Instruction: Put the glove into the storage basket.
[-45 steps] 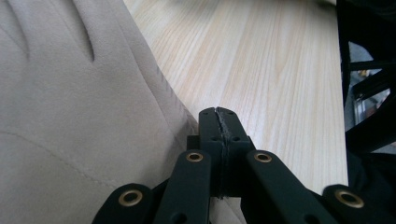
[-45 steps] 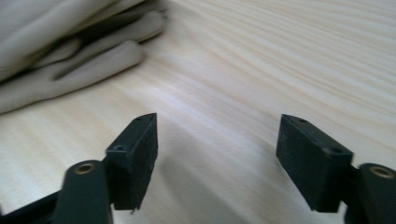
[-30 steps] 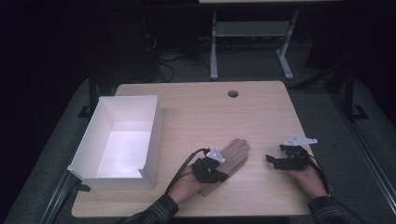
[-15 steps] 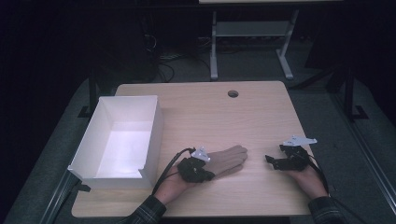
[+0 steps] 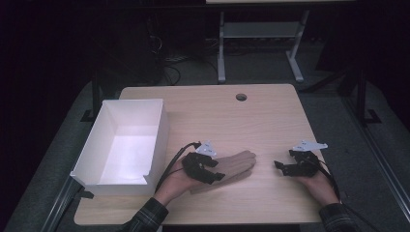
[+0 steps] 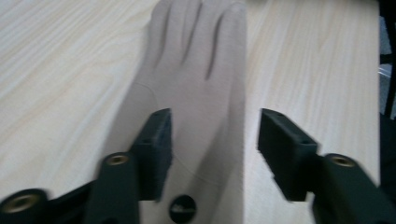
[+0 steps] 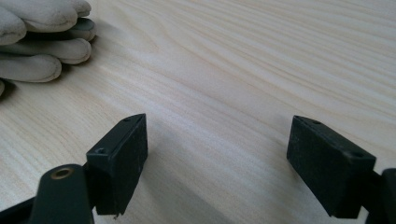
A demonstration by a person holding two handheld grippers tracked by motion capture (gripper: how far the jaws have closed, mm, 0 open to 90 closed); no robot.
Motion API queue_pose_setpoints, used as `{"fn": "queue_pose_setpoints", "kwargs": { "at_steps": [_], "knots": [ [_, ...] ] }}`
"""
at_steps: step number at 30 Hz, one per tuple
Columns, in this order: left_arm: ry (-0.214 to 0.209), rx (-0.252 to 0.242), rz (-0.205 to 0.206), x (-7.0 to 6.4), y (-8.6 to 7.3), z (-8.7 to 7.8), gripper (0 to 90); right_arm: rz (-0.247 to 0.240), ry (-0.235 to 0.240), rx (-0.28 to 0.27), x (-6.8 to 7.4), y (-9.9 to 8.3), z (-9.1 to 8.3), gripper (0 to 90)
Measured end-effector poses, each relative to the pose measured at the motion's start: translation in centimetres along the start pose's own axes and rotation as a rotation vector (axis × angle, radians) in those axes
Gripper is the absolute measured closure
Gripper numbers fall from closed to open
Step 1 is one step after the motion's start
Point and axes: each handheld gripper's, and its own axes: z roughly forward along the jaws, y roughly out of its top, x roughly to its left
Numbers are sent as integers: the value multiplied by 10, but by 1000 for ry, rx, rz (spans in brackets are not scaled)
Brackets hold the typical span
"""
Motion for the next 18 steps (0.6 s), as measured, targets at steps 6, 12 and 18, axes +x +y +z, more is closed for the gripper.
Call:
{"fn": "queue_pose_setpoints", "kwargs": {
  "at_steps": [6, 12, 18],
  "knots": [
    [-2, 0, 42, 9, 7, 15, 214, 1, 0, 0, 0, 0, 0, 202],
    [-7, 45, 68, 15, 3, 27, 160, 0, -1, 2, 0, 0, 0, 202],
    [10, 54, 62, 15, 0, 36, 137, 0, -1, 2, 0, 0, 0, 202]
  ]
}}
